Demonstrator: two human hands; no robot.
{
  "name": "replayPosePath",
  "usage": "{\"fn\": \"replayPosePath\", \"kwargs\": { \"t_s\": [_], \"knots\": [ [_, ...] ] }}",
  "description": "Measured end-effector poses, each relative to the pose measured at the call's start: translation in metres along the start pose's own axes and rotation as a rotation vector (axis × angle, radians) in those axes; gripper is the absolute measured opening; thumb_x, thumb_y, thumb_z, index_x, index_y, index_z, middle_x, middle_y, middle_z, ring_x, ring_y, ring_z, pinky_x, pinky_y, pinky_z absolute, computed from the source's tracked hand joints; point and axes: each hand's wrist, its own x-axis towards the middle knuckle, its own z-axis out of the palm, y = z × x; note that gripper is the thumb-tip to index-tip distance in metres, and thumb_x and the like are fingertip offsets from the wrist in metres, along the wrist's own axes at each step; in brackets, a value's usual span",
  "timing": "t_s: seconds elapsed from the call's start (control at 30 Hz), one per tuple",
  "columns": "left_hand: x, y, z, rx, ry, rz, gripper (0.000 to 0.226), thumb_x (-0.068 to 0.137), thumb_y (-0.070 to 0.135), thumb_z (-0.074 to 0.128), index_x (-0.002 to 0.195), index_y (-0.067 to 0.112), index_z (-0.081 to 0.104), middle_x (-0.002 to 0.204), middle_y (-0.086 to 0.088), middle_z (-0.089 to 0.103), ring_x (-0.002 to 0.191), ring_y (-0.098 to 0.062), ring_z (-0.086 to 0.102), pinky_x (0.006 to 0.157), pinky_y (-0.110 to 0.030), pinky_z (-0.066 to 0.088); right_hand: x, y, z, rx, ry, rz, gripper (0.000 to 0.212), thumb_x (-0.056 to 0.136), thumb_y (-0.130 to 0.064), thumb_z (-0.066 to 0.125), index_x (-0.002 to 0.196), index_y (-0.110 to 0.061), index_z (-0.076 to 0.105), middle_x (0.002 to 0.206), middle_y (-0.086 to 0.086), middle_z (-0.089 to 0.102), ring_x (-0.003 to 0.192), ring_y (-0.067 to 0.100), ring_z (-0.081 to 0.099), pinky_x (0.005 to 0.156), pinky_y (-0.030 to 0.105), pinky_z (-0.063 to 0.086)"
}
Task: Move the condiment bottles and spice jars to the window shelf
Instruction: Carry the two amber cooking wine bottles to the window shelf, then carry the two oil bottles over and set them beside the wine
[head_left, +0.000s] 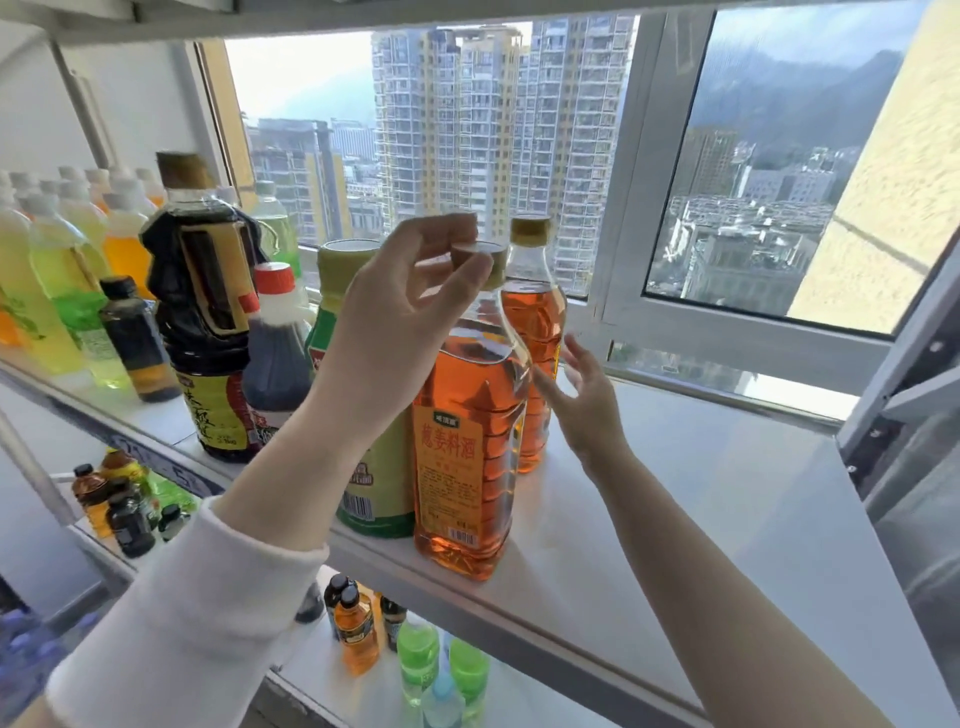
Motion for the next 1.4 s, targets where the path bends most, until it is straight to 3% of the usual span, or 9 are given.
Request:
{"fn": "replayPosePath", "kwargs": {
  "t_s": [0.23, 0.5, 0.8, 0.97, 1.03, 1.13, 1.23, 1.3, 1.4],
  "knots": [
    [0.003, -0.002, 0.004, -0.047, 0.003, -0.011, 0.034, 0.076, 0.035, 0.062, 0.108, 0.023, 0.058, 0.107, 0.005, 0.067, 0.102, -0.009, 0.064, 0.092, -0.033, 0.051, 0.011, 0.007, 0.004, 0.103, 0.013, -0.015, 0.071, 0.075, -0.018, 0.074, 0.138, -0.021, 0.040, 0.116, 0.009, 0.061, 0.103, 0.025, 0.061, 0.093, 0.044, 0.050],
    [0.003, -0.001, 0.003, -0.042, -0.003, -0.022, 0.028, 0.074, 0.034, 0.060, 0.101, 0.028, 0.059, 0.103, 0.011, 0.067, 0.100, -0.004, 0.064, 0.092, -0.032, 0.051, 0.009, 0.007, -0.001, 0.188, -0.005, 0.002, 0.069, 0.077, -0.011, 0.072, 0.137, -0.021, 0.041, 0.113, 0.006, 0.060, 0.101, 0.024, 0.060, 0.088, 0.038, 0.052],
    [0.003, -0.002, 0.004, -0.027, -0.001, -0.005, 0.022, 0.084, 0.022, 0.061, 0.106, 0.025, 0.057, 0.107, 0.008, 0.066, 0.103, -0.006, 0.063, 0.093, -0.030, 0.050, 0.006, 0.007, 0.005, 0.133, -0.001, -0.026, 0.069, 0.081, -0.019, 0.068, 0.141, -0.025, 0.034, 0.114, 0.000, 0.054, 0.102, 0.016, 0.056, 0.082, 0.024, 0.050],
    [0.000, -0.006, 0.007, -0.006, 0.001, 0.017, 0.033, 0.088, 0.027, 0.058, 0.119, 0.023, 0.050, 0.117, 0.004, 0.063, 0.110, -0.008, 0.059, 0.095, -0.028, 0.048, -0.002, 0.003, 0.015, 0.195, -0.031, 0.049, 0.065, 0.089, -0.049, 0.042, 0.146, -0.027, 0.022, 0.139, -0.003, 0.044, 0.125, 0.013, 0.045, 0.095, 0.025, 0.038],
    [-0.003, -0.006, 0.008, 0.034, 0.016, 0.026, 0.042, 0.090, 0.031, 0.054, 0.129, 0.023, 0.042, 0.131, 0.003, 0.053, 0.121, -0.008, 0.052, 0.103, -0.030, 0.043, -0.007, 0.001, 0.018, 0.216, 0.009, 0.080, 0.069, 0.089, -0.056, 0.028, 0.148, -0.024, 0.015, 0.152, -0.003, 0.028, 0.138, 0.014, 0.029, 0.101, 0.024, 0.026],
    [-0.010, -0.005, 0.004, 0.020, 0.057, 0.041, 0.050, 0.092, 0.034, 0.049, 0.137, 0.019, 0.035, 0.142, 0.004, 0.043, 0.128, -0.005, 0.043, 0.109, -0.027, 0.035, -0.023, -0.003, 0.017, 0.292, 0.130, 0.125, 0.062, 0.095, -0.051, 0.019, 0.149, -0.020, 0.011, 0.156, -0.004, 0.015, 0.143, 0.012, 0.014, 0.105, 0.023, 0.015],
    [-0.020, -0.005, -0.008, -0.025, 0.108, 0.105, 0.050, 0.091, 0.033, 0.047, 0.137, 0.016, 0.035, 0.141, 0.004, 0.042, 0.129, -0.003, 0.041, 0.110, -0.023, 0.032, -0.048, -0.011, 0.011, 0.339, 0.273, 0.127, 0.060, 0.097, -0.048, 0.016, 0.148, -0.018, 0.013, 0.156, -0.004, 0.014, 0.143, 0.009, 0.014, 0.102, 0.019, 0.011],
    [-0.030, -0.007, -0.017, -0.079, 0.150, 0.181, 0.048, 0.094, 0.028, 0.046, 0.137, 0.010, 0.035, 0.142, -0.001, 0.041, 0.131, -0.008, 0.039, 0.111, -0.024, 0.030, -0.071, -0.019, 0.010, 0.317, 0.375, 0.095, 0.060, 0.097, -0.047, 0.016, 0.148, -0.017, 0.015, 0.156, -0.002, 0.017, 0.142, 0.009, 0.016, 0.109, 0.022, 0.009],
    [-0.055, -0.015, -0.028, -0.117, 0.190, 0.334, 0.044, 0.096, 0.020, 0.043, 0.135, 0.002, 0.034, 0.140, -0.011, 0.042, 0.133, -0.020, 0.039, 0.112, -0.037, 0.031, -0.117, -0.026, 0.017, 0.176, 0.500, 0.057, 0.057, 0.096, -0.048, 0.018, 0.148, -0.022, 0.015, 0.155, -0.005, 0.019, 0.142, 0.008, 0.018, 0.111, 0.024, 0.008]
  ]
}}
